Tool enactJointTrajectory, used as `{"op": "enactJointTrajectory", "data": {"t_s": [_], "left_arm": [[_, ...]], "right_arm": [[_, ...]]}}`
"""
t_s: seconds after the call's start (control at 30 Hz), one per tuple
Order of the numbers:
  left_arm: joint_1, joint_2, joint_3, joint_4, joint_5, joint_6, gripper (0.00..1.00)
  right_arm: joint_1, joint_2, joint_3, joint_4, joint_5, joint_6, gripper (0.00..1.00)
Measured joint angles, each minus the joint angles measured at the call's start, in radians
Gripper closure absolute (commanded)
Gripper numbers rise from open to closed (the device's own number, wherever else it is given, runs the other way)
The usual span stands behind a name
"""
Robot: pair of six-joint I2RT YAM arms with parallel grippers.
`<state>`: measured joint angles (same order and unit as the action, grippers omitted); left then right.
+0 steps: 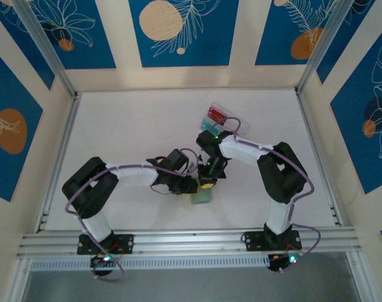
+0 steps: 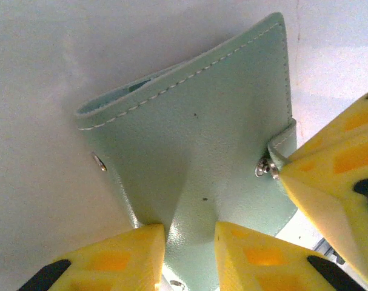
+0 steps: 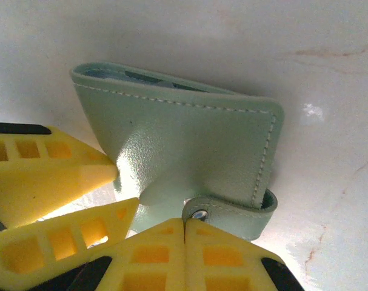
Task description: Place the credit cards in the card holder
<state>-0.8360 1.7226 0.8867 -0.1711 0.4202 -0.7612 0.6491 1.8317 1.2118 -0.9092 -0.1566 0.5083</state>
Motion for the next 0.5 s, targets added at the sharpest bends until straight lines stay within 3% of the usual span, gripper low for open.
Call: {"op": "enactJointTrajectory", "data": {"t_s": [0.5], "left_arm": [[0.000,0.000,-0.003,0.008,0.003,0.000,0.71]], "right_arm": [[0.006,0.014,0.006,0.000,0.000,0.001,1.00]]}}
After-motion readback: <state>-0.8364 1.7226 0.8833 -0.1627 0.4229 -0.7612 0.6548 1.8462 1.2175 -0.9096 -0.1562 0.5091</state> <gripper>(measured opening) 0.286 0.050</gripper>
